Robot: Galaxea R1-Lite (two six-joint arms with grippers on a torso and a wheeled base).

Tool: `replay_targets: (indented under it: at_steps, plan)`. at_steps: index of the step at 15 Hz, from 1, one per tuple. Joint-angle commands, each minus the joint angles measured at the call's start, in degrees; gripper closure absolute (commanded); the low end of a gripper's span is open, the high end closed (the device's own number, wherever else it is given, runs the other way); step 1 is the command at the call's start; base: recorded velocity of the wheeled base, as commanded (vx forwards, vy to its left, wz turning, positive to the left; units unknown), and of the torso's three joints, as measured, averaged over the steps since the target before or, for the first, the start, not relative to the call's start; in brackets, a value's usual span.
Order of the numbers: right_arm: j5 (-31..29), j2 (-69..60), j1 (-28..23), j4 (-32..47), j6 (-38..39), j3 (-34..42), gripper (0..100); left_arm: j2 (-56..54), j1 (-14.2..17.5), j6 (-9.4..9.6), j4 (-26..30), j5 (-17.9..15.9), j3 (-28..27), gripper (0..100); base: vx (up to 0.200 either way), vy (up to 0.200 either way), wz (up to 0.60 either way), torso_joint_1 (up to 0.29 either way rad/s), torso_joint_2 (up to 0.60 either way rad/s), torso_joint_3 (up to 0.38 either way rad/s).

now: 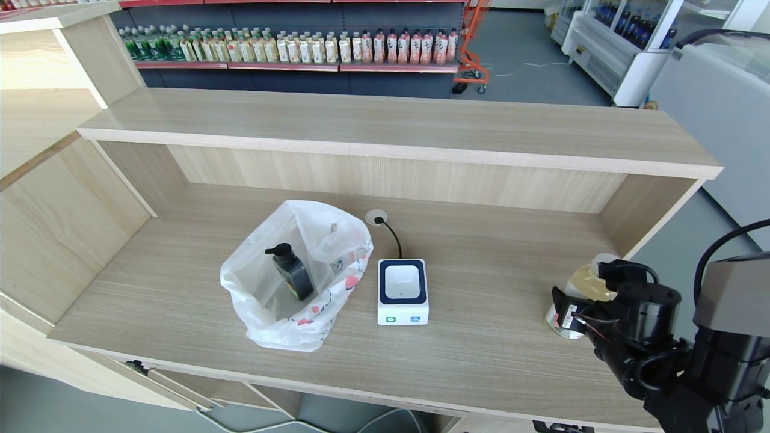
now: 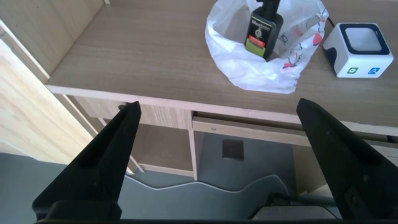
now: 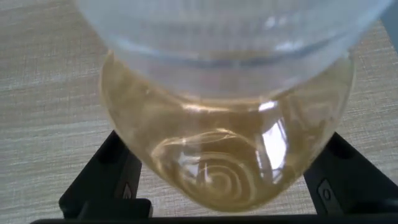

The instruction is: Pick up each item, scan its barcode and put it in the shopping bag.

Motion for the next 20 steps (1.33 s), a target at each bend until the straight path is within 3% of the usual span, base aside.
replay_targets:
  at_steps: [1, 7, 9, 10, 13, 14, 16, 18, 19, 20]
  plan:
    - [1.0, -0.2, -0.3, -0.1, -0.6, -0.1, 100, 0.1, 0.0, -0.01, 0.0, 0.0, 0.0, 0, 0.000, 0.000, 0.00, 0.000, 0.00, 0.000]
    - [7.4, -1.3, -2.1, -0.1, -3.6, -0.2, 100, 0.1, 0.0, -0.01, 0.0, 0.0, 0.0, 0, 0.000, 0.000, 0.00, 0.000, 0.00, 0.000]
    - [12.3, -5.4, -2.3, -0.1, -3.7, 0.0, 100, 0.1, 0.0, -0.01, 0.0, 0.0, 0.0, 0, 0.000, 0.000, 0.00, 0.000, 0.00, 0.000]
    - [18.7, -10.6, -3.2, 0.4, -3.8, 0.0, 100, 0.1, 0.0, -0.01, 0.0, 0.0, 0.0, 0, 0.000, 0.000, 0.00, 0.000, 0.00, 0.000]
    - [37.1, -28.9, -4.8, 22.5, -2.0, -7.1, 100, 0.1, 0.0, -0.01, 0.0, 0.0, 0.0, 0, 0.000, 0.000, 0.00, 0.000, 0.00, 0.000]
    - [40.7, -32.4, -4.8, 27.0, -0.1, -9.4, 100, 0.1, 0.0, -0.01, 0.0, 0.0, 0.0, 0, 0.000, 0.000, 0.00, 0.000, 0.00, 0.000]
    - [61.4, -48.2, -4.6, 51.1, 11.8, -23.5, 100, 0.1, 0.0, -0.01, 0.0, 0.0, 0.0, 0, 0.000, 0.000, 0.00, 0.000, 0.00, 0.000]
    - [73.5, -54.9, -4.3, 66.0, 17.2, -34.8, 100, 0.1, 0.0, -0.01, 0.0, 0.0, 0.0, 0, 0.000, 0.000, 0.00, 0.000, 0.00, 0.000]
    - [80.2, -57.5, -3.0, 71.1, 19.6, -39.5, 100, 0.1, 0.0, -0.01, 0.0, 0.0, 0.0, 0, 0.000, 0.000, 0.00, 0.000, 0.00, 0.000]
    - [83.3, -58.6, -1.3, 71.5, 20.0, -40.0, 100, 0.1, 0.0, -0.01, 0.0, 0.0, 0.0, 0, 0.000, 0.000, 0.00, 0.000, 0.00, 0.000]
